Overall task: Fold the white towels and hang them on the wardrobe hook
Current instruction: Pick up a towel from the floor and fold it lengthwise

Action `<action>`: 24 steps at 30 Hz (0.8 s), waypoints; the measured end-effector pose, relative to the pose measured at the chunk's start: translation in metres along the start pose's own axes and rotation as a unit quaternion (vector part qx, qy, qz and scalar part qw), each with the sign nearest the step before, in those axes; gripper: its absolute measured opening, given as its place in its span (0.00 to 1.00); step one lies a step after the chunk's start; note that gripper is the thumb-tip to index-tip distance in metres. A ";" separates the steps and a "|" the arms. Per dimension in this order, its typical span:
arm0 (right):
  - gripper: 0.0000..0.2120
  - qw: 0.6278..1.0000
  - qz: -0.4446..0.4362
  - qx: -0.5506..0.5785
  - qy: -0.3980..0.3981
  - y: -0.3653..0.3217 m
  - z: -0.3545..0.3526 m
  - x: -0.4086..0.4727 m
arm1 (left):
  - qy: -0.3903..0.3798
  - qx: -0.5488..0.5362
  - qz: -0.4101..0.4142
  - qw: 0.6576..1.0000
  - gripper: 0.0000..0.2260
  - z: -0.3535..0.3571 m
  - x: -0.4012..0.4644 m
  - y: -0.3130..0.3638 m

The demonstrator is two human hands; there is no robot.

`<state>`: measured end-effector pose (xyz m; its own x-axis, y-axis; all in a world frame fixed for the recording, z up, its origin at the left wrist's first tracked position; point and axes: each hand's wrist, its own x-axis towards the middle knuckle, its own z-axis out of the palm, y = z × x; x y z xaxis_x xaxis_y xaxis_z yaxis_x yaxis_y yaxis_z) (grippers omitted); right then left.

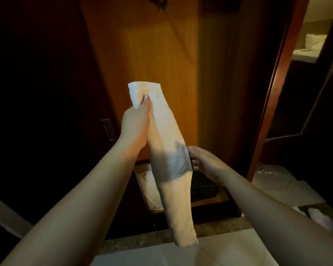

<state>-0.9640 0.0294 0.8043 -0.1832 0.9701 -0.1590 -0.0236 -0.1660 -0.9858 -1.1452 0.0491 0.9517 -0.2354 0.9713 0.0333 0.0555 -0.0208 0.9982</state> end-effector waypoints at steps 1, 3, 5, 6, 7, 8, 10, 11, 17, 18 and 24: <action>0.26 0.999 -0.030 -0.024 0.015 0.002 0.005 -0.001 | 0.004 -0.002 -0.005 1.000 0.17 0.000 0.003 0.001; 0.18 0.994 -0.077 -0.047 0.067 0.003 0.017 -0.004 | 0.005 -0.011 -0.006 1.000 0.17 -0.002 0.007 0.003; 0.18 0.987 -0.116 -0.034 0.106 0.005 0.025 -0.007 | 0.000 -0.025 -0.004 1.000 0.17 -0.004 0.011 0.004; 0.18 0.986 -0.125 -0.032 0.107 0.007 0.028 -0.008 | -0.004 -0.032 -0.004 0.999 0.17 -0.004 0.013 0.006; 0.18 0.985 -0.127 -0.042 0.105 0.006 0.033 -0.009 | -0.006 -0.037 -0.004 0.999 0.18 -0.005 0.014 0.007; 0.17 0.984 -0.127 -0.068 0.105 0.006 0.035 -0.009 | -0.008 -0.038 -0.003 0.999 0.18 -0.005 0.015 0.009; 0.15 0.976 -0.133 -0.126 0.120 0.002 0.039 -0.010 | -0.014 -0.036 0.001 0.999 0.18 -0.004 0.016 0.011; 0.14 0.969 -0.138 -0.160 0.129 0.000 0.039 -0.009 | -0.018 -0.038 0.008 0.999 0.17 -0.004 0.015 0.012; 0.06 0.959 -0.151 -0.196 0.139 -0.007 0.035 -0.008 | -0.055 -0.027 0.050 0.997 0.11 -0.004 0.014 0.017; 0.06 0.958 -0.151 -0.192 0.148 -0.006 0.034 -0.008 | -0.060 -0.024 0.058 0.996 0.11 -0.004 0.015 0.018; 0.08 0.957 -0.180 -0.140 0.180 -0.005 0.030 0.001 | -0.113 -0.048 0.057 0.991 0.14 -0.008 0.021 0.023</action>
<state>-0.9937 0.0261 0.8103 0.1383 0.9619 0.2358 0.2525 0.1960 -0.9475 -1.1565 0.0672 0.9760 -0.0086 0.9895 0.1445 -0.0267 -0.1447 0.9891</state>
